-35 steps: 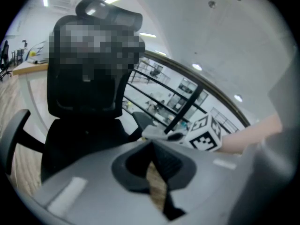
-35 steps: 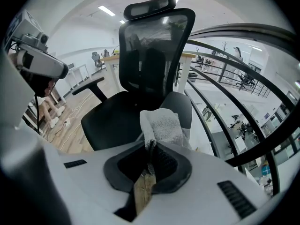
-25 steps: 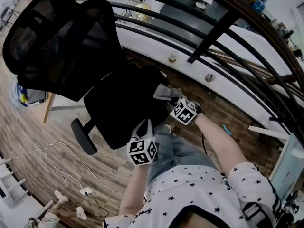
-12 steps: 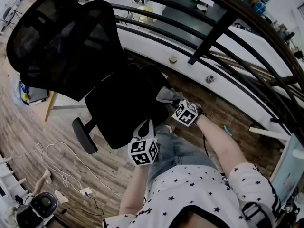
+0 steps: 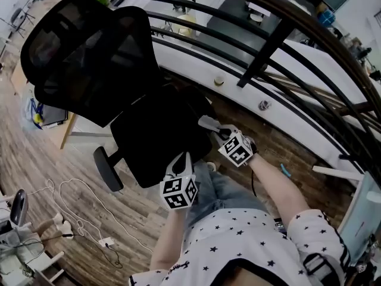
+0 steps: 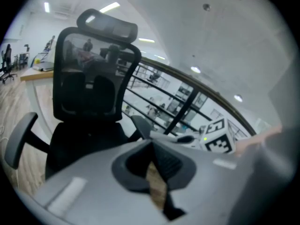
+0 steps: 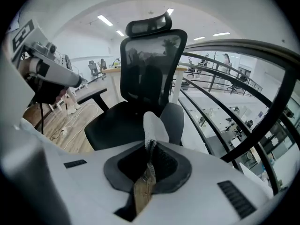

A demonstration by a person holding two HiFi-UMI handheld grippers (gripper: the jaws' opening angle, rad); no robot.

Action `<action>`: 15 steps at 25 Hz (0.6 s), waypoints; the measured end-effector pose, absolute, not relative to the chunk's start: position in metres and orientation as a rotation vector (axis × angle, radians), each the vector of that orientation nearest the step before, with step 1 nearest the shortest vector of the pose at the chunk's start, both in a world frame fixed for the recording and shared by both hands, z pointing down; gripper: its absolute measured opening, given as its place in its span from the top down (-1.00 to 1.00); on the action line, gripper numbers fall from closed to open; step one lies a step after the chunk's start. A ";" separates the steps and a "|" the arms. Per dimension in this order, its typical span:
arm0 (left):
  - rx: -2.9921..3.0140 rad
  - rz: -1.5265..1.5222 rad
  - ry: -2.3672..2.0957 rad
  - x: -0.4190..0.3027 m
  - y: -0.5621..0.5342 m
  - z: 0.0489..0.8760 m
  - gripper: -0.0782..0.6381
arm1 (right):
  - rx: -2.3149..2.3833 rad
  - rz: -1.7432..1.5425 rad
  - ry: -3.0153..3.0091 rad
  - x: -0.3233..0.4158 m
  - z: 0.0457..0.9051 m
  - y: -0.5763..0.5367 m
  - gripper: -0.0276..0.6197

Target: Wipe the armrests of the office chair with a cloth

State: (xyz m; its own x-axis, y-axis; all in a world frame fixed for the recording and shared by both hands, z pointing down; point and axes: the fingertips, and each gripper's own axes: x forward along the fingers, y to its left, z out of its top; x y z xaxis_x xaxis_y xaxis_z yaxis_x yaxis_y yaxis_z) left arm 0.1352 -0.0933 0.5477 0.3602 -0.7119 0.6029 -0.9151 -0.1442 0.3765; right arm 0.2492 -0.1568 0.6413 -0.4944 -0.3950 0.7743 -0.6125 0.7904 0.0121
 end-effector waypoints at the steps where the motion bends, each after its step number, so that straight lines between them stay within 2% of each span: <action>1: 1.918 0.363 -1.416 0.135 -0.092 0.546 0.76 | 0.762 0.341 -2.173 0.249 0.633 -0.156 0.83; 15: 1.980 0.314 -1.430 0.121 -0.085 0.508 0.77 | 0.991 0.464 -2.408 0.229 0.517 -0.117 0.83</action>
State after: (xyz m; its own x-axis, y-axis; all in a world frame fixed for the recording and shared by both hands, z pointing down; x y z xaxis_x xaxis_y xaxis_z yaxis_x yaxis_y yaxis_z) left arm 0.1207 -0.0853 0.5076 0.3715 -0.7502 0.5469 -0.9103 -0.1784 0.3737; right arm 0.2286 -0.1171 0.5175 -0.6152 -0.5573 0.5577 -0.7246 0.6784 -0.1213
